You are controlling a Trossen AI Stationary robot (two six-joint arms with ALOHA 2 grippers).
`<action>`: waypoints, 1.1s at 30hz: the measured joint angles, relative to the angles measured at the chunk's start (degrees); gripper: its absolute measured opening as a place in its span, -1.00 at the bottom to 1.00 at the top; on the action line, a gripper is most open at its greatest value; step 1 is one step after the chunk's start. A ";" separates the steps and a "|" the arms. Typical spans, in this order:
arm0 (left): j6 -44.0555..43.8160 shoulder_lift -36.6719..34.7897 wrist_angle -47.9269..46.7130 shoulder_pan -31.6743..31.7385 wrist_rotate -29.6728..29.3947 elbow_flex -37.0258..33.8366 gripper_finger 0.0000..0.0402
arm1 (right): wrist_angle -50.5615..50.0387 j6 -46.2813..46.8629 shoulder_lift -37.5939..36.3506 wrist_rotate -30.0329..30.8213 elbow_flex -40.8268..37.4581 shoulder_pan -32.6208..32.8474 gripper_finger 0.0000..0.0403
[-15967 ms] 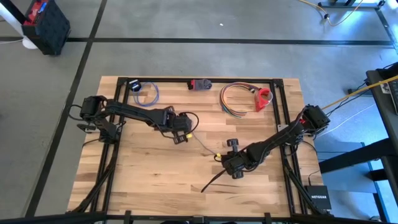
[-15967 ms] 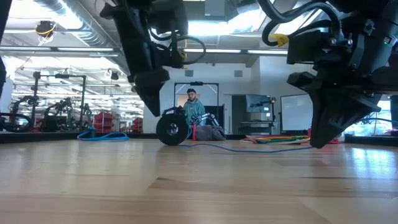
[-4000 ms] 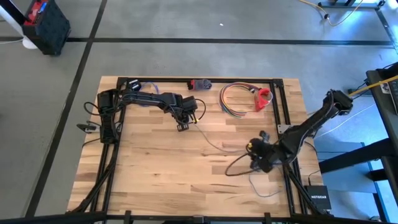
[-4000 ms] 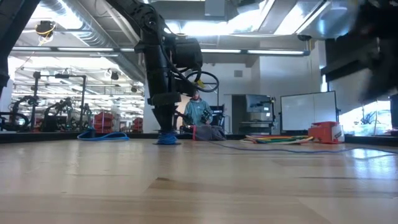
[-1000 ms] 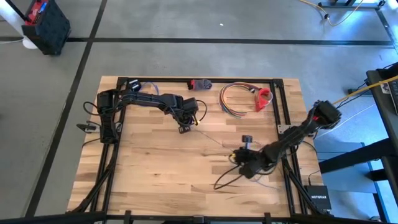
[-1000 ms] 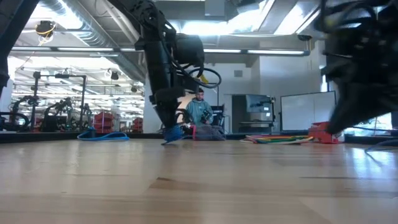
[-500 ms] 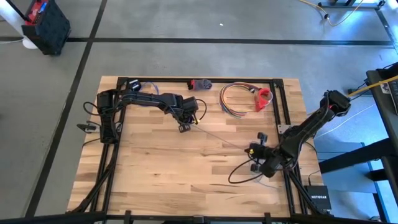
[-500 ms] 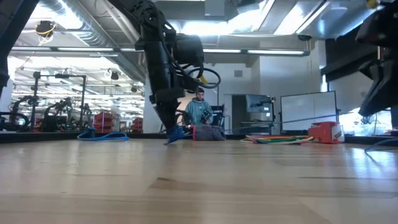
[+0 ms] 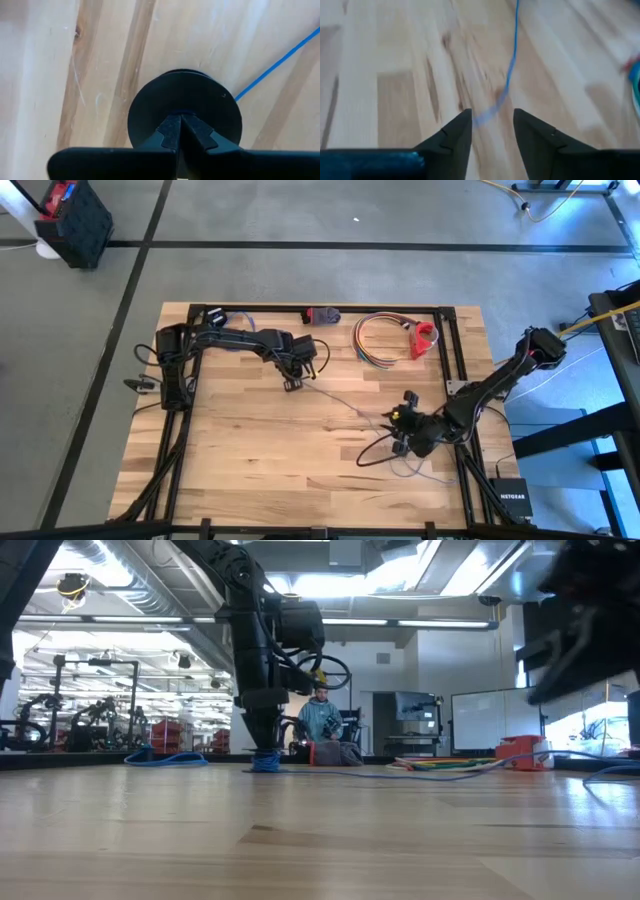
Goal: Coil cords
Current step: Uncoil the blue wire from the black spool
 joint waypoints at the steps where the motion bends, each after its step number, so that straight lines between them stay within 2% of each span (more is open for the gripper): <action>1: 0.01 -0.21 -0.02 -0.10 0.27 -0.01 -0.98 | 2.16 -2.36 0.00 0.02 0.02 -0.99 -0.25; 7: 1.50 -3.90 -1.11 -0.83 0.89 -0.05 -0.98 | 12.05 -16.21 1.17 -0.58 0.04 -7.52 -0.19; 12: 2.80 -5.13 -1.19 -0.81 0.84 -0.01 -0.98 | 18.91 -23.28 4.50 -4.19 0.07 -13.23 -0.19; 24: 5.35 -5.13 -3.15 -0.07 0.73 -0.43 -0.98 | 39.07 -34.04 15.71 -12.84 0.09 -23.15 -0.19; 33: 5.62 -5.13 1.42 0.52 0.70 -4.62 -0.98 | 48.92 -35.44 21.01 -16.59 0.09 -28.28 -0.19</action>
